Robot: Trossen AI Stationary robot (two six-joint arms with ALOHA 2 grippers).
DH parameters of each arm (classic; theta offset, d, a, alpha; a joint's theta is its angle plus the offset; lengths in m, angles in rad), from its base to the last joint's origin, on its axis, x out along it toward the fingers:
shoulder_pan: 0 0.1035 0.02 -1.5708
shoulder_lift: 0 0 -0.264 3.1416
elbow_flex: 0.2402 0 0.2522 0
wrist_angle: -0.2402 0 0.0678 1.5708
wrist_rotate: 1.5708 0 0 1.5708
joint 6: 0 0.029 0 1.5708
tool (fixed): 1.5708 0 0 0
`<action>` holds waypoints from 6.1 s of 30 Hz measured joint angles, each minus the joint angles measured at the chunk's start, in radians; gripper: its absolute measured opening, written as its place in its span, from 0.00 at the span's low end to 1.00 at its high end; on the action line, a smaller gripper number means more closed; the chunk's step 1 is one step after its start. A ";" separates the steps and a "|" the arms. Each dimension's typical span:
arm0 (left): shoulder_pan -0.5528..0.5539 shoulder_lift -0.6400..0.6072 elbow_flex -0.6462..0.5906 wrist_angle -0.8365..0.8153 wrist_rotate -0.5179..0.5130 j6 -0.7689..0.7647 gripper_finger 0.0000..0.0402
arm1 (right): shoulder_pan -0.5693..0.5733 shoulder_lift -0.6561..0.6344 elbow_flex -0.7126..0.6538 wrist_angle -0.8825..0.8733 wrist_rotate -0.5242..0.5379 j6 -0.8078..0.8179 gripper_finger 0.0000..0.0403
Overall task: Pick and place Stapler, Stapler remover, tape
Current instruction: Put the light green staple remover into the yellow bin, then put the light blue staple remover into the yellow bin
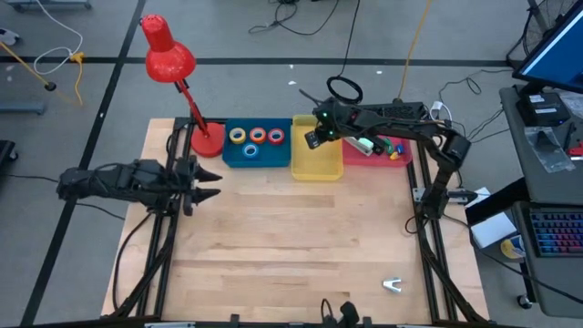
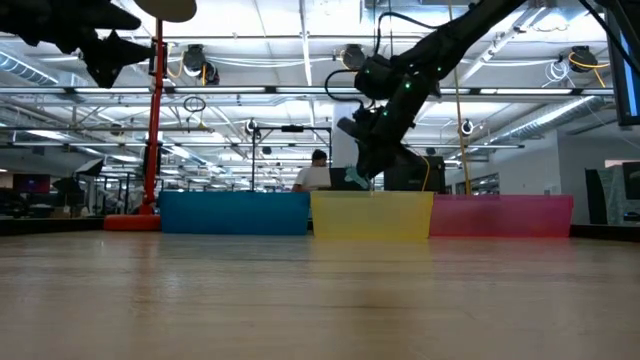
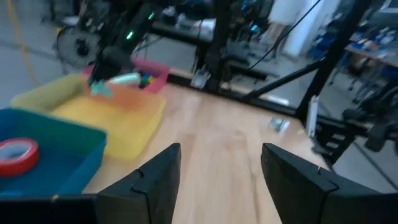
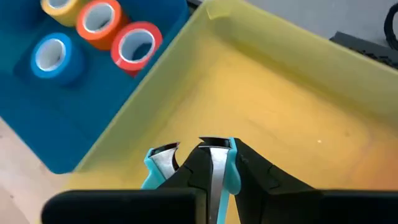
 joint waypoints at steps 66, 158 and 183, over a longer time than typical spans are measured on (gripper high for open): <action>0.127 -0.001 -0.288 0.362 0.322 -0.015 0.56 | 0.207 -0.265 0.000 -0.378 -0.079 -0.014 0.28; 0.077 -0.001 -0.288 0.333 0.323 -0.071 0.56 | 1.492 -0.307 -0.566 -0.250 -0.207 1.139 0.26; 0.077 -0.001 -0.288 0.333 0.322 -0.074 0.56 | 1.411 -0.305 -0.487 -0.107 -0.089 1.132 0.08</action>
